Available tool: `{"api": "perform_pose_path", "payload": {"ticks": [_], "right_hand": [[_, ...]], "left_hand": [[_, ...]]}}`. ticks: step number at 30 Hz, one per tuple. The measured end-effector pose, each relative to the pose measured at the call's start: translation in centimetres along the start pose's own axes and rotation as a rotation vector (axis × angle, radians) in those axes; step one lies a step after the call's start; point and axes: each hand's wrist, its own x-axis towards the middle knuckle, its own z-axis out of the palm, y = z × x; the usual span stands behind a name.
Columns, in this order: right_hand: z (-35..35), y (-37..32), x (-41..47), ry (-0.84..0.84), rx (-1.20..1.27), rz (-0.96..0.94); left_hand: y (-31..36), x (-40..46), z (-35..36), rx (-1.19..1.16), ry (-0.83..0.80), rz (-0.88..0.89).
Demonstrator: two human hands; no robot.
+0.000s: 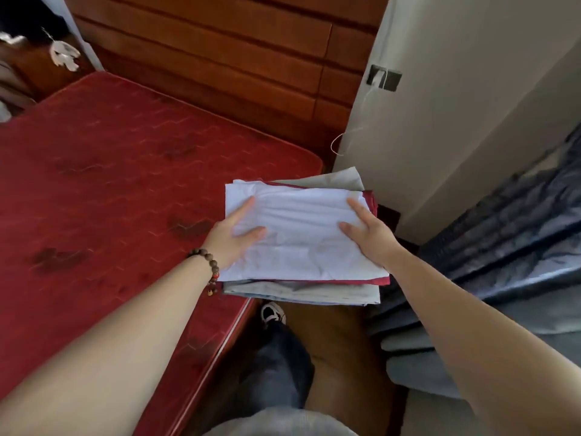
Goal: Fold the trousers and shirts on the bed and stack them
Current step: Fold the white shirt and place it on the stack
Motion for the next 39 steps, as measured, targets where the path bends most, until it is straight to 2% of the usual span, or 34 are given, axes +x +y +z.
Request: {"api": "perform_pose_path", "payload": {"ticks": [4, 11, 17, 23, 30, 39], "right_hand": [[-0.5, -3.0, 10.1, -0.072, -0.047, -0.013], [-2.8, -7.2, 23.8, -0.217, 0.013, -0.151], [-3.2, -8.7, 34.2, -0.363, -0.023, -0.204], [-2.4, -7.7, 46.2, -0.512, -0.239, -0.299], [-1.5, -5.1, 57.1, -0.735, -0.287, -0.361], [1.5, -1.5, 70.4, -0.838, -0.507, -0.397]], "left_hand": [[-0.2, 8.3, -1.4, 0.043, 0.086, -0.054], [0.3, 19.4, -3.1, 0.127, 0.168, -0.162], [-0.7, 24.6, -1.8, 0.034, 0.287, -0.336], [-1.7, 29.7, 2.7, -0.048, 0.485, -0.498], [-3.8, 35.1, 10.9, -0.140, 0.654, -0.643], [-9.6, 45.2, 18.9, -0.180, 0.855, -0.760]]}}
